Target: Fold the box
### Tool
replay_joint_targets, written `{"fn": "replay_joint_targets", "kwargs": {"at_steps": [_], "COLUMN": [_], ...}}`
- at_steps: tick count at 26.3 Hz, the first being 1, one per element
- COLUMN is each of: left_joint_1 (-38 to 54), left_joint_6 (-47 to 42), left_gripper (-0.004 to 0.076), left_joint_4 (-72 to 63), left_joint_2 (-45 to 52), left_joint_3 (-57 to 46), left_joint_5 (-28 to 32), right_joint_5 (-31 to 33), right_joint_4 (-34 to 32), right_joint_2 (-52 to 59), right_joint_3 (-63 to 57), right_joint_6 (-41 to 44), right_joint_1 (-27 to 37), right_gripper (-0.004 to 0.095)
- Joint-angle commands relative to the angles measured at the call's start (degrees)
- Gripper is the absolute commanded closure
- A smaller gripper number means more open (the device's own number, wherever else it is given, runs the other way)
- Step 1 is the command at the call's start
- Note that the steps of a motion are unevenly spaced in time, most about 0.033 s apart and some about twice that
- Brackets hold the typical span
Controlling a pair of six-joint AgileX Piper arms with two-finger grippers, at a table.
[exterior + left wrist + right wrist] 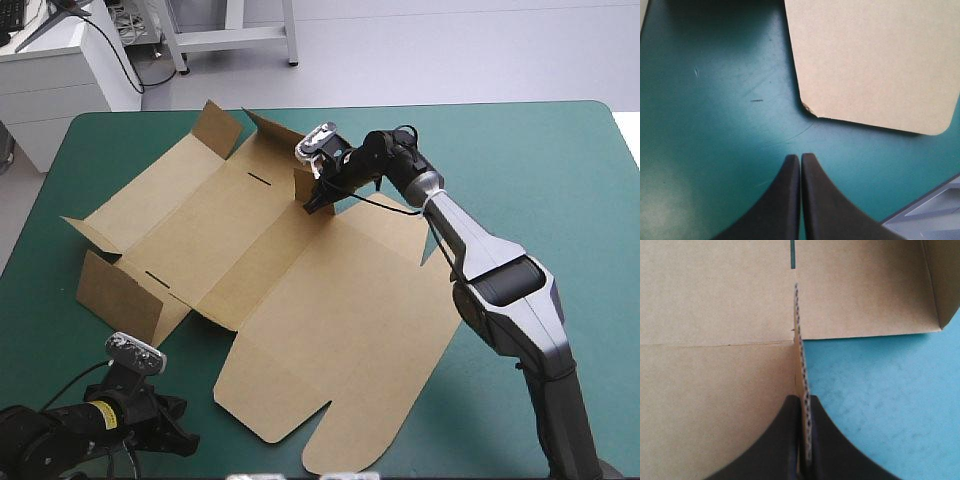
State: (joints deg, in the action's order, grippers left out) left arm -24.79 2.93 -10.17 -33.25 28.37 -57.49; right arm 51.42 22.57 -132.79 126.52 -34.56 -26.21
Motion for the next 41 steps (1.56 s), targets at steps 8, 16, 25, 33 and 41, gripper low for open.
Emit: {"fn": "replay_joint_targets", "kwargs": {"at_steps": [8, 16, 25, 33, 41], "left_joint_1": [0.0, 0.0, 0.0, 0.0, 0.0], "left_joint_6": [-0.1, -0.1, -0.1, -0.1, 0.0], "left_gripper": [0.0732, 0.0732, 0.0732, 0.0732, 0.0732], "left_joint_4": [-1.3, -3.8, -4.9, -4.9, -4.6], "left_joint_2": [-0.1, -0.1, -0.1, -0.1, -0.1], "left_joint_3": [3.9, 9.1, 9.9, 9.9, 9.9], "left_joint_5": [3.9, 3.0, 2.4, 2.4, 2.4], "right_joint_5": [7.2, 14.1, 18.9, 19.1, 19.4], "right_joint_4": [0.7, 3.0, 11.8, 12.6, 12.6], "right_joint_2": [7.6, 10.0, 10.2, 10.2, 10.2], "right_joint_3": [3.0, 3.2, 3.2, 3.2, 3.2], "right_joint_6": [-16.0, -37.5, -48.3, -48.4, -47.6], "right_joint_1": [0.3, 0.8, 2.3, 2.3, 2.4], "right_gripper": [0.0927, 0.0927, 0.0927, 0.0922, 0.0665]}}
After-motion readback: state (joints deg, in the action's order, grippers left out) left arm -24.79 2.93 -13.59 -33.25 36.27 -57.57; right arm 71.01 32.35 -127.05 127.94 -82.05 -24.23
